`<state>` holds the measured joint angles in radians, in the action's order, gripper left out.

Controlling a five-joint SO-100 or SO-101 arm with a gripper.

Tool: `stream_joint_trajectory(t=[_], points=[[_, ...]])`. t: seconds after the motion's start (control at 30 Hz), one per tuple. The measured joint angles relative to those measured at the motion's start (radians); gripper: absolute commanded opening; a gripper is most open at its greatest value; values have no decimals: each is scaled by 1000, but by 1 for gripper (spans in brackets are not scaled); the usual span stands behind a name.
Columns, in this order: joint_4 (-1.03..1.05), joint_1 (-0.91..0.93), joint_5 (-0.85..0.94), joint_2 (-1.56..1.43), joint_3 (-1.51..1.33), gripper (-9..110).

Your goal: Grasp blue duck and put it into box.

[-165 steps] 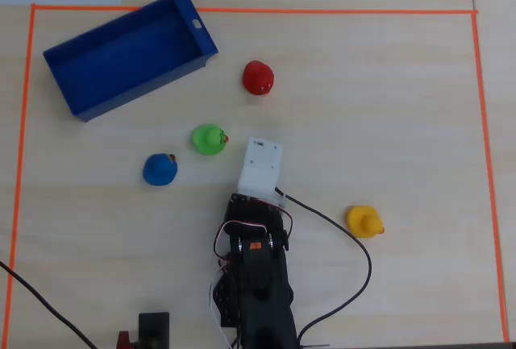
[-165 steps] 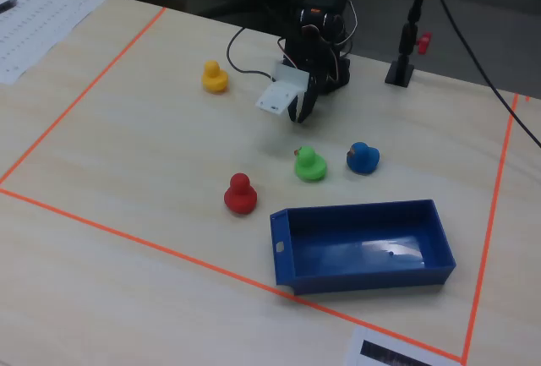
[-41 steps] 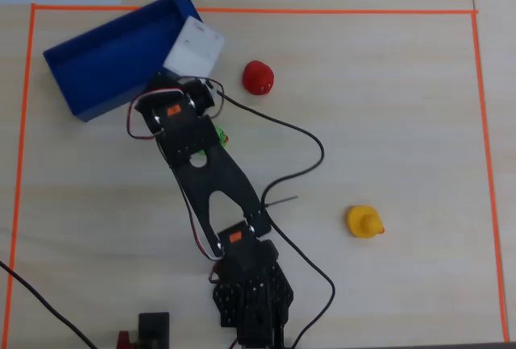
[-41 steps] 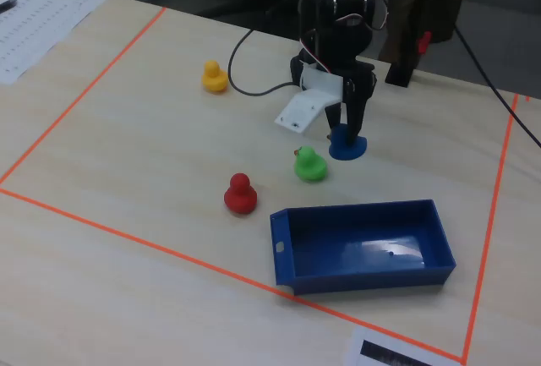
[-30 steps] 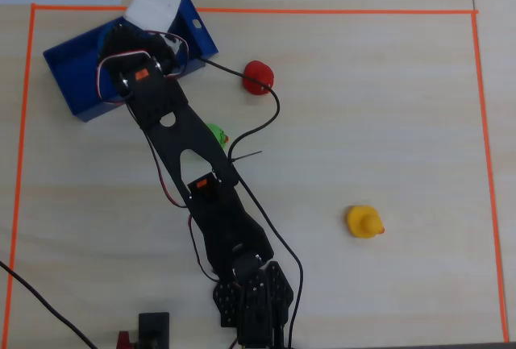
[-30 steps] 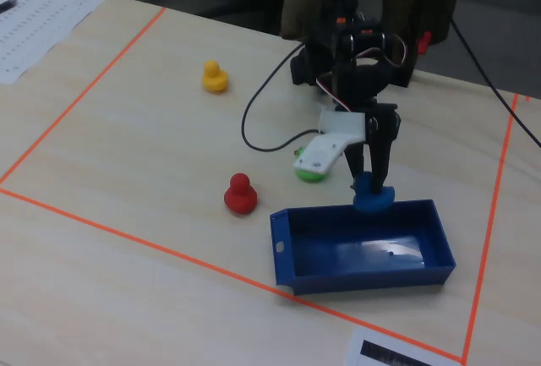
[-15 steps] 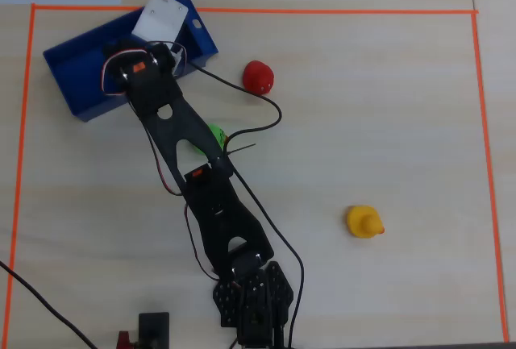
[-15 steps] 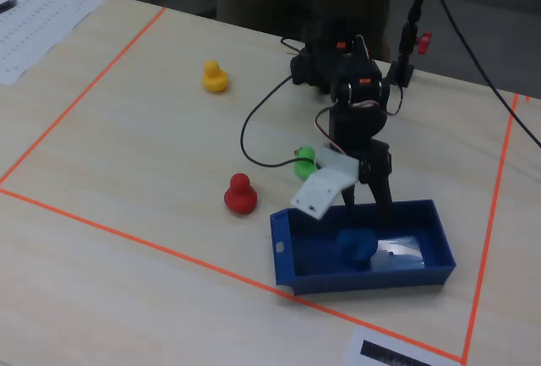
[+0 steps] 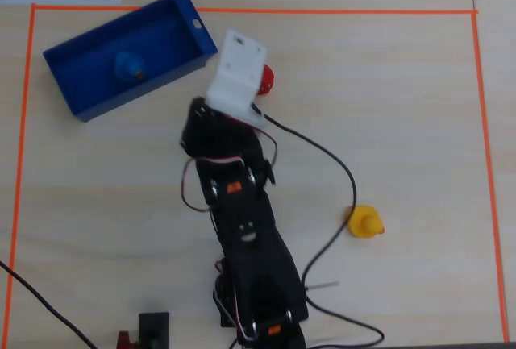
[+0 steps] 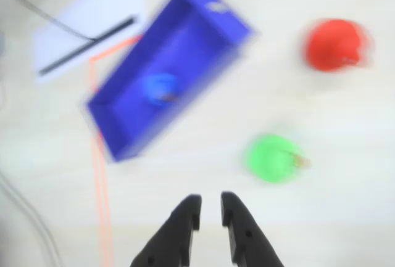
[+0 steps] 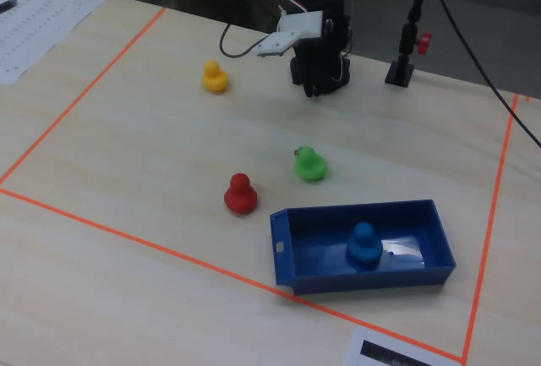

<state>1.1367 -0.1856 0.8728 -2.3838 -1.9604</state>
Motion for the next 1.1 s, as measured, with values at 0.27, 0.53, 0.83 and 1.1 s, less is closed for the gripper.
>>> stream_joint_trajectory(t=[0.27, 0.53, 0.83, 1.1], points=[[-9, 91, 127, -664, -811, 0], [121, 101, 216, -920, -1154, 0], [143, 100, 264, -942, -1154, 7], [143, 101, 265, -942, -1154, 7]])
